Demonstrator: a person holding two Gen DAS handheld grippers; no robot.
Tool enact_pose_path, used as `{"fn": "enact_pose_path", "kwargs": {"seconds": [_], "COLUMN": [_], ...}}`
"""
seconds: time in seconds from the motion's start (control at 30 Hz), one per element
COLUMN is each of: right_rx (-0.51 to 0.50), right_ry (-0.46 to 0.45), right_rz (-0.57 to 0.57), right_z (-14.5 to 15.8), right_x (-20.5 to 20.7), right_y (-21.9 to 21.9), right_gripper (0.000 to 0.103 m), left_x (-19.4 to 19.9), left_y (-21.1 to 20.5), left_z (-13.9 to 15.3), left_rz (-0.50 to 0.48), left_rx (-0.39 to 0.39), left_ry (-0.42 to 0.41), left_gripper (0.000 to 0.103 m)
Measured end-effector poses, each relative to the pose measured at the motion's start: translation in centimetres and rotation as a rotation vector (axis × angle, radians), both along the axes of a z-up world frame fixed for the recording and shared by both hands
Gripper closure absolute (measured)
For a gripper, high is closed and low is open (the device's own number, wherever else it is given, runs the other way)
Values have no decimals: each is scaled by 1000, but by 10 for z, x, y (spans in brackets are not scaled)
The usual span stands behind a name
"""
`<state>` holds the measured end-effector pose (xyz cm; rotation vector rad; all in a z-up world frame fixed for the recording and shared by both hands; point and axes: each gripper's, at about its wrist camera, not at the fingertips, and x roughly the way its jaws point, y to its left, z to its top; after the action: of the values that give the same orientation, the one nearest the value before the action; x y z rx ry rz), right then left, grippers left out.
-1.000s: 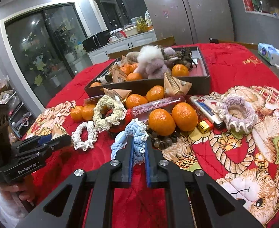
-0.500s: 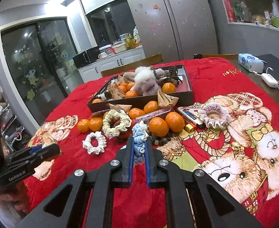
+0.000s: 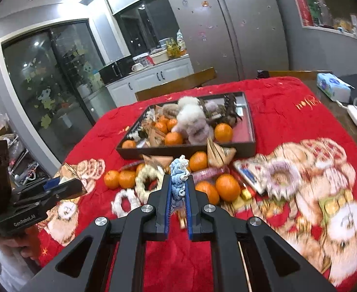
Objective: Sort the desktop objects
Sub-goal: 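Lift and carry the packet and the blue scrunchie toward the black box, then lower the packet into the box with the left gripper while the right lowers the blue scrunchie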
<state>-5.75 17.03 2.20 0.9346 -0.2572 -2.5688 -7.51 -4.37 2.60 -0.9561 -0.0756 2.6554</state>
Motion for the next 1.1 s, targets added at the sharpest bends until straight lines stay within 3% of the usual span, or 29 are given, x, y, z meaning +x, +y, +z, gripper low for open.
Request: {"fn": "enact_pose_path", "kwargs": {"seconds": [0.57, 0.87, 1.1], "right_rx": [-1, -20, -15], "right_ry": [20, 25, -6], "right_rz": [68, 126, 136], "right_z": [41, 45, 39], "right_x": [-85, -134, -160], "right_y": [-11, -48, -82], "right_gripper": [93, 93, 93], "left_x": [-110, -157, -188], "left_y": [-6, -16, -30], "left_z": [30, 43, 35], "left_rz": [47, 51, 61], "left_rx": [-53, -51, -22], "left_ry": [-4, 14, -3], "left_gripper": [68, 68, 68]}}
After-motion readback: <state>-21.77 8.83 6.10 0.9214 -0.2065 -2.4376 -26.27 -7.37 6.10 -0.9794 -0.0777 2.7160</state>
